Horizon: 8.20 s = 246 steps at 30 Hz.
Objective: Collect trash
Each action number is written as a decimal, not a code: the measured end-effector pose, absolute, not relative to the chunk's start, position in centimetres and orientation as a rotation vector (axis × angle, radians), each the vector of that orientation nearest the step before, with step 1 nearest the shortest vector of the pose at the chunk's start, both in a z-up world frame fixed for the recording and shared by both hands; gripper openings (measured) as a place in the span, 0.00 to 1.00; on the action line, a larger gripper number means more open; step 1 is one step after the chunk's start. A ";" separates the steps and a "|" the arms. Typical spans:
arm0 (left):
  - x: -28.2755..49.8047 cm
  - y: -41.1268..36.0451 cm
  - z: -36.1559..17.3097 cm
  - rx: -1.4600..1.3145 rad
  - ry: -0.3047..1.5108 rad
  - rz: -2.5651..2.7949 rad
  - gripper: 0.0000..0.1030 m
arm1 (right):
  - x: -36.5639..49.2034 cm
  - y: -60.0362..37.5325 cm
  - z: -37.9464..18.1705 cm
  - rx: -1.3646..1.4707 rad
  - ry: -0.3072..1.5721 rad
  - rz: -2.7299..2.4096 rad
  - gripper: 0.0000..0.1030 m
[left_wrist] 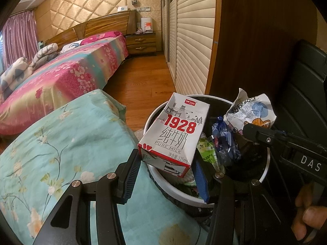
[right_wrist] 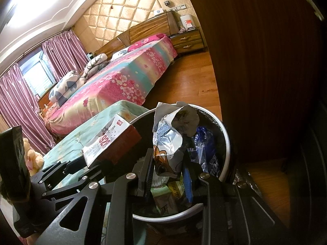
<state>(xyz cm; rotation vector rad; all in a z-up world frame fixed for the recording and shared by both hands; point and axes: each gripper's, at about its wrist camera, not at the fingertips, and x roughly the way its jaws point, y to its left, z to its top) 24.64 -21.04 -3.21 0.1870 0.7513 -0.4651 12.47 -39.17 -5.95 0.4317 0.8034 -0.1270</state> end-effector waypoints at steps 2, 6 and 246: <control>24.7 -21.0 -3.2 0.185 0.753 -0.465 0.47 | 12.5 -39.1 -6.0 0.431 0.806 -0.128 0.25; 24.8 -21.1 -3.2 0.186 0.754 -0.465 0.47 | 12.6 -39.3 -6.1 0.433 0.814 -0.131 0.25; 2.8 -0.5 -2.1 0.059 0.293 -0.126 0.99 | 0.9 -20.5 -0.6 0.136 0.374 -0.090 1.00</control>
